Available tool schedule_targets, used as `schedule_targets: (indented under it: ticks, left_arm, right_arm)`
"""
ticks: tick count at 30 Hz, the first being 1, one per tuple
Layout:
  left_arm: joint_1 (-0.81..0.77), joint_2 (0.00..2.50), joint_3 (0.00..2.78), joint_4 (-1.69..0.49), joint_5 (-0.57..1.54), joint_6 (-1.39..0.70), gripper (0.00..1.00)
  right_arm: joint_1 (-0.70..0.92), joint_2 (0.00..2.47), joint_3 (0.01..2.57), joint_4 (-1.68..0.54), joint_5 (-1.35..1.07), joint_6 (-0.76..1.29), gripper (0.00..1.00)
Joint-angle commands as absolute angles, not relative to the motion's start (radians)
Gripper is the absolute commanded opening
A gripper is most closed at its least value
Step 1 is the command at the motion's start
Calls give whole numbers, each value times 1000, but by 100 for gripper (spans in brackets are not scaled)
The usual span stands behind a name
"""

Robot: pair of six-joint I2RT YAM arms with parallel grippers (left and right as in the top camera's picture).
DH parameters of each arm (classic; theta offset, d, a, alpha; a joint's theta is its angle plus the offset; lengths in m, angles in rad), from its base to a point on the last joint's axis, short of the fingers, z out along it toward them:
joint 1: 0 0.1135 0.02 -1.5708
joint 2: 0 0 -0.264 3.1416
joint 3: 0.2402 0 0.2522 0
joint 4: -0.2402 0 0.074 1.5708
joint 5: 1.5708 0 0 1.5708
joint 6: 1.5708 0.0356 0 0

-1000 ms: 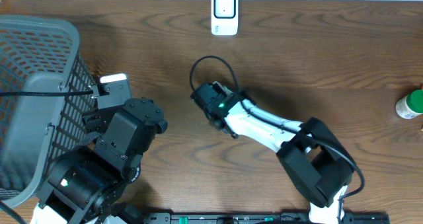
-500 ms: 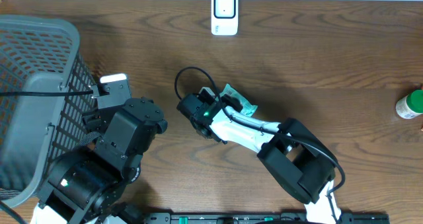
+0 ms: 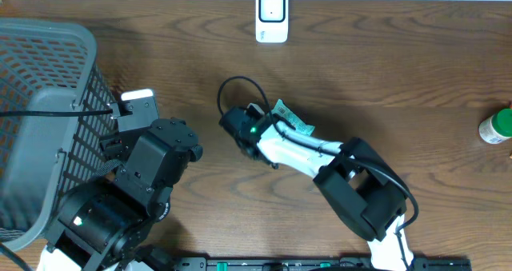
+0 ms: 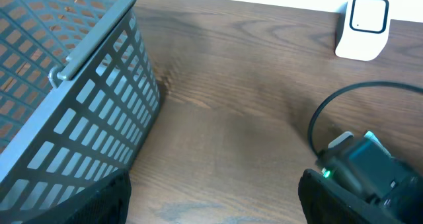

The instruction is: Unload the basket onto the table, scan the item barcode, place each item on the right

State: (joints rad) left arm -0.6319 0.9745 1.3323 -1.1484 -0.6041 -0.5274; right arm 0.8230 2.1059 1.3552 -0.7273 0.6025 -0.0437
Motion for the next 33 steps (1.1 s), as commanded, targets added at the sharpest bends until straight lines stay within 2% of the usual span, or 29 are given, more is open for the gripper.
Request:
schedule_targets:
  ticks: [1, 7, 11, 18, 21, 28, 33]
  left_arm:
    - [-630, 973, 1332, -1151, -609, -537, 81]
    - [-630, 973, 1332, -1151, -609, -537, 81]
    - [-630, 973, 1332, -1151, -609, -537, 82]
    - [-630, 973, 1332, -1151, -609, -537, 81]
    - [-630, 973, 1332, -1151, -609, -537, 81]
    - [-630, 973, 1332, -1151, -609, -537, 81]
    - [-630, 973, 1332, -1151, -609, -537, 81]
  right_arm:
    - [772, 2136, 1396, -832, 306, -15, 1]
    - [720, 2010, 1619, -1007, 11, -28, 1]
    - [697, 1951, 1719, -1163, -60, 7, 1]
    - [699, 1866, 1758, -1327, 155, -9, 1]
    - [702, 1849, 1758, -1337, 160, -89, 1]
    - [711, 1814, 1758, -1296, 380, -317, 1]
    - [711, 1760, 1758, -1166, 385, -504, 1]
